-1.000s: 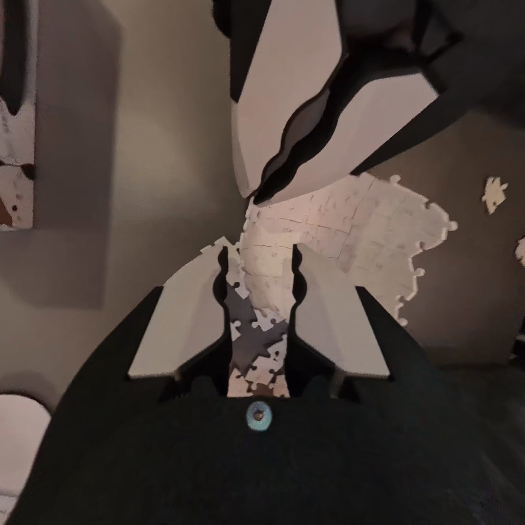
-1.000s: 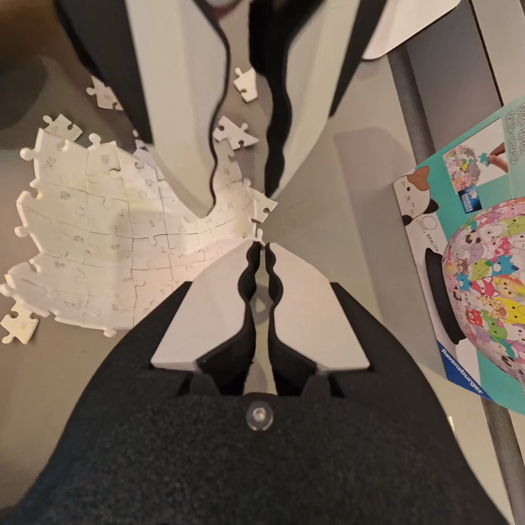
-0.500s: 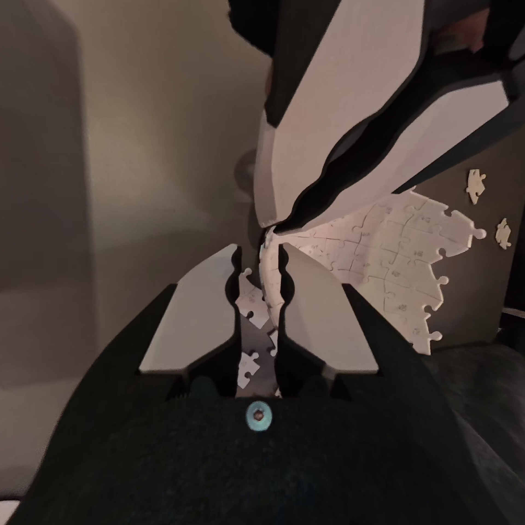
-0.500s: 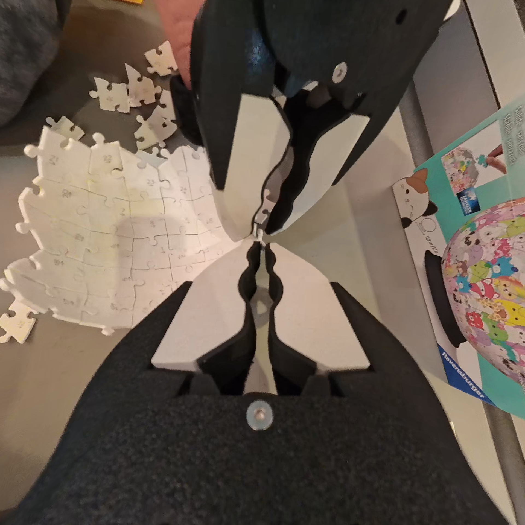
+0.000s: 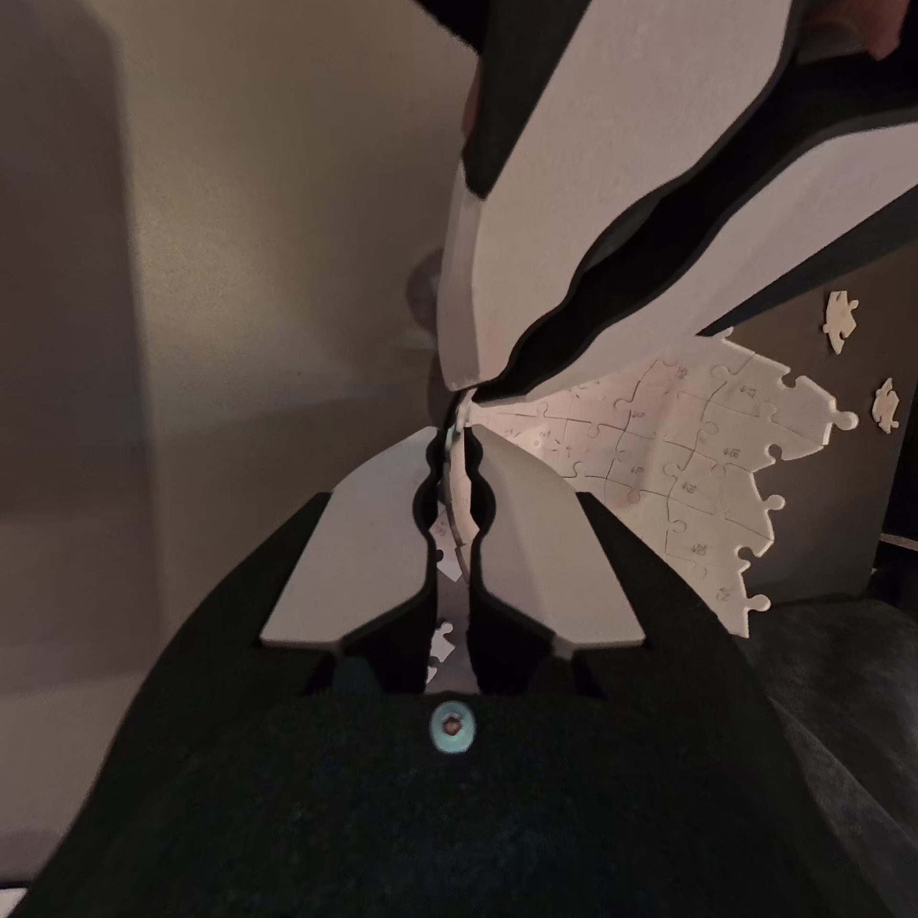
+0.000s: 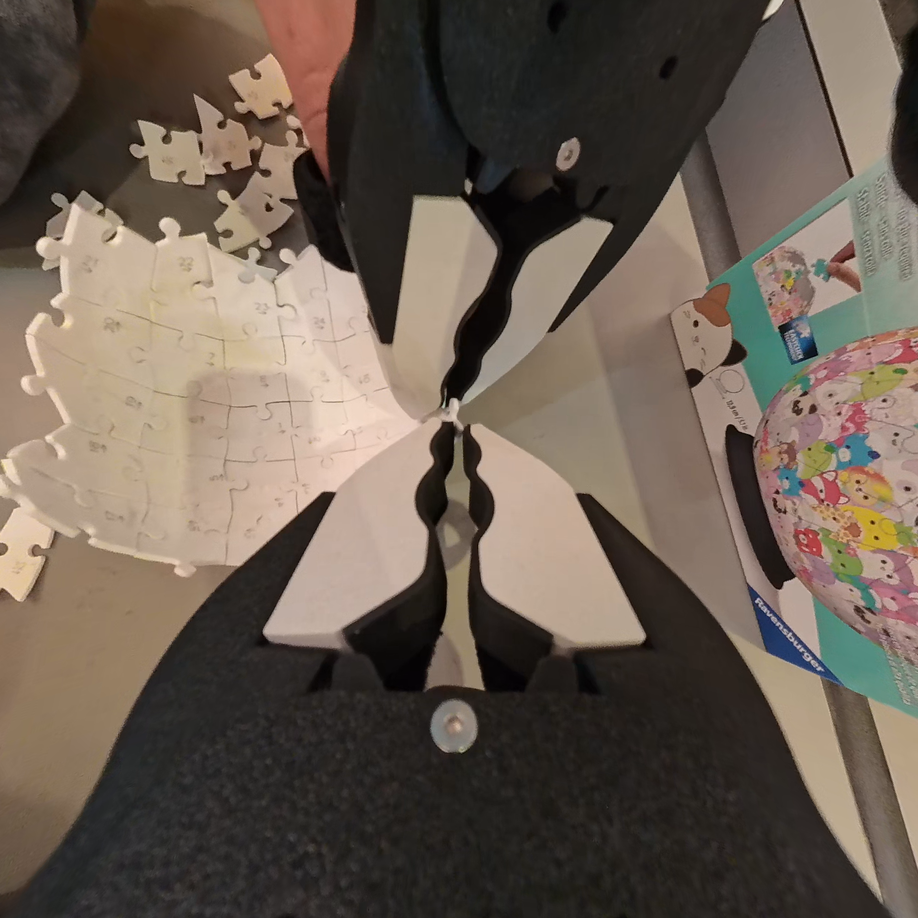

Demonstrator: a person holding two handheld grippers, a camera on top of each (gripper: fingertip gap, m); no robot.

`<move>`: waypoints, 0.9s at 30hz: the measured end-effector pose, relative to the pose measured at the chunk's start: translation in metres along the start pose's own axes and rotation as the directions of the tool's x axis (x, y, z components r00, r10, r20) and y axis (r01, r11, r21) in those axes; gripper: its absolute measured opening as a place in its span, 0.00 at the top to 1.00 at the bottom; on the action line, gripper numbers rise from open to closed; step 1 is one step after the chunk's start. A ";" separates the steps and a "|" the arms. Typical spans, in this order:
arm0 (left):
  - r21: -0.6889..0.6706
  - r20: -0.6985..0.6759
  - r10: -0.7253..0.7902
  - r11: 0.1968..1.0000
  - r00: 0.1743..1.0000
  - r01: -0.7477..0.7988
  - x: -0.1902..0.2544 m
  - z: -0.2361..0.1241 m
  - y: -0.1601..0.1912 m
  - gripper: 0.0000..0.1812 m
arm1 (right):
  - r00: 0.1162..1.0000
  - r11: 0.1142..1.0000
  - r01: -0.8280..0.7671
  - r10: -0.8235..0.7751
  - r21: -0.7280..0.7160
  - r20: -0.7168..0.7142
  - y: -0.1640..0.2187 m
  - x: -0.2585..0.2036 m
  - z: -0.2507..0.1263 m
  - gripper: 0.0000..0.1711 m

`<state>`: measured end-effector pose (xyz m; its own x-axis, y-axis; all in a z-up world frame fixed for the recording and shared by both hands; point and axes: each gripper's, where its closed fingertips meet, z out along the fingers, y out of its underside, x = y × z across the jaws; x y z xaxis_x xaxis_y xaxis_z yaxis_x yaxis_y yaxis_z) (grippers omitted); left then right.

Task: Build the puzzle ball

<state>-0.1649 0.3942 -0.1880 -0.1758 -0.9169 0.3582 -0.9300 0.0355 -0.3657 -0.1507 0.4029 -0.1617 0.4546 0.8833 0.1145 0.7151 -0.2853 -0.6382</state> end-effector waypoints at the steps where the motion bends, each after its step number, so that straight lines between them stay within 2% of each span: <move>1: -0.001 0.001 -0.005 1.000 1.000 0.005 -0.001 0.000 0.001 0.96 | 1.000 1.000 0.000 0.000 0.000 -0.005 0.000 0.001 0.000 0.98; 12: 0.003 -0.025 -0.029 1.000 0.999 0.029 0.000 0.001 0.001 0.96 | 0.995 0.996 0.078 -0.081 -0.048 -0.061 0.001 0.000 0.001 0.97; 17: 0.035 -0.041 -0.027 0.999 0.999 0.029 0.003 -0.002 -0.005 0.93 | 0.988 0.990 0.118 -0.124 -0.074 -0.088 0.001 -0.001 0.001 0.97; 19: 0.031 -0.031 -0.029 0.999 0.999 0.030 0.002 -0.002 -0.004 0.96 | 0.990 0.991 0.112 -0.118 -0.068 -0.081 0.000 -0.001 0.001 0.97; 27: 0.043 -0.015 -0.027 0.999 1.000 0.028 0.001 -0.004 -0.007 0.97 | 0.992 0.994 0.091 -0.096 -0.062 -0.082 0.001 0.002 -0.002 0.97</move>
<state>-0.1599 0.3949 -0.1822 -0.1551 -0.9115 0.3810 -0.9198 -0.0076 -0.3924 -0.1485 0.4035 -0.1606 0.4256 0.8733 0.2370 0.7849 -0.2259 -0.5769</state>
